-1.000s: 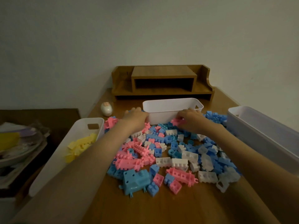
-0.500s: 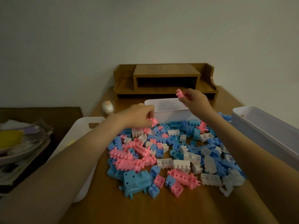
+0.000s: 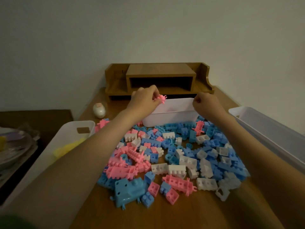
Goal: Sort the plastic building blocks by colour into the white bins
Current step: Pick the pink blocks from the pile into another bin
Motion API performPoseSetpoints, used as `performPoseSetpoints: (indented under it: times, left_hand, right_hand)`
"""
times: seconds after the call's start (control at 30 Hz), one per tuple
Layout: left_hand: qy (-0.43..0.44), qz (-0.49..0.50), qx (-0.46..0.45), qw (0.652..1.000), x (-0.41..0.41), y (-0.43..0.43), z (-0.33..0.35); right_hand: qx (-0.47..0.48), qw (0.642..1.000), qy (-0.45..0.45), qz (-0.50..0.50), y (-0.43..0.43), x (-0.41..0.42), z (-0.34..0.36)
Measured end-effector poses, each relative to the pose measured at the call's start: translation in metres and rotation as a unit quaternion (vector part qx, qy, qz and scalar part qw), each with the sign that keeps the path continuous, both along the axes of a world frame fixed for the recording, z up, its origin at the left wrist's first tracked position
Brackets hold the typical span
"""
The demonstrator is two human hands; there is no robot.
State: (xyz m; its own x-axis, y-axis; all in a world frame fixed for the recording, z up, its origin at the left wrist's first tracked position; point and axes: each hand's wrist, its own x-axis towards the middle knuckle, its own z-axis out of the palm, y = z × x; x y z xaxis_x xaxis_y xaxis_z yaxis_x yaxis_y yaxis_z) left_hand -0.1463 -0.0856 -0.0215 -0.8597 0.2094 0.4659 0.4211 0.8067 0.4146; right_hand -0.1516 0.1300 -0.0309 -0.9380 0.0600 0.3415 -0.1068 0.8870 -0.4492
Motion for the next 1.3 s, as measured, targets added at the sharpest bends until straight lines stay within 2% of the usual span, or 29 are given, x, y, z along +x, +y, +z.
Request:
performPoseSetpoints:
  times: [0.07, 0.13, 0.23, 0.43, 0.53, 0.6, 0.67, 0.77, 0.9, 1.0, 1.13, 1.3]
  left_hand:
    - [0.031, 0.005, -0.005, 1.0, -0.006, 0.011, -0.007]
    - [0.026, 0.027, -0.025, 0.999, -0.012, 0.019, -0.017]
    - [-0.008, 0.042, -0.072, 0.996, -0.02, 0.023, -0.031]
    - [-0.019, 0.028, -0.094, 0.995, -0.004, 0.031, -0.018]
    - [-0.055, -0.075, -0.087, 0.992, 0.032, 0.032, -0.004]
    - [-0.135, -0.162, -0.092, 0.973, 0.067, 0.031, 0.002]
    - [-0.182, -0.226, -0.164, 0.943, 0.097, 0.029, 0.0]
    - [-0.164, -0.29, -0.258, 0.907, 0.124, 0.026, -0.009]
    - [-0.104, -0.289, -0.326, 0.894, 0.142, 0.021, -0.014]
    - [-0.09, -0.271, -0.35, 0.892, 0.149, 0.017, -0.021]
    - [-0.087, -0.24, -0.348, 0.902, 0.155, 0.019, -0.024]
    - [-0.097, -0.252, -0.306, 0.913, 0.155, 0.019, -0.023]
  right_hand:
    - [0.041, 0.994, -0.091, -0.044, 0.008, 0.002, 0.002]
    - [0.089, 0.98, -0.17, -0.056, 0.012, 0.01, -0.001]
    - [0.167, 0.96, -0.226, -0.005, 0.013, 0.021, -0.013]
    - [0.16, 0.96, -0.229, 0.014, 0.013, 0.021, -0.022]
    - [0.156, 0.961, -0.228, 0.027, 0.012, 0.024, -0.023]
    - [0.143, 0.963, -0.224, 0.036, 0.012, 0.029, -0.024]
    - [0.127, 0.966, -0.221, 0.041, 0.011, 0.036, -0.025]
    - [0.131, 0.961, -0.238, 0.04, 0.005, 0.048, -0.025]
    - [0.141, 0.961, -0.238, 0.029, -0.002, 0.06, -0.026]
    - [0.119, 0.965, -0.231, 0.028, -0.004, 0.071, -0.025]
    - [0.118, 0.97, -0.212, 0.013, -0.007, 0.083, -0.02]
    - [0.081, 0.981, -0.175, -0.006, -0.004, 0.091, -0.015]
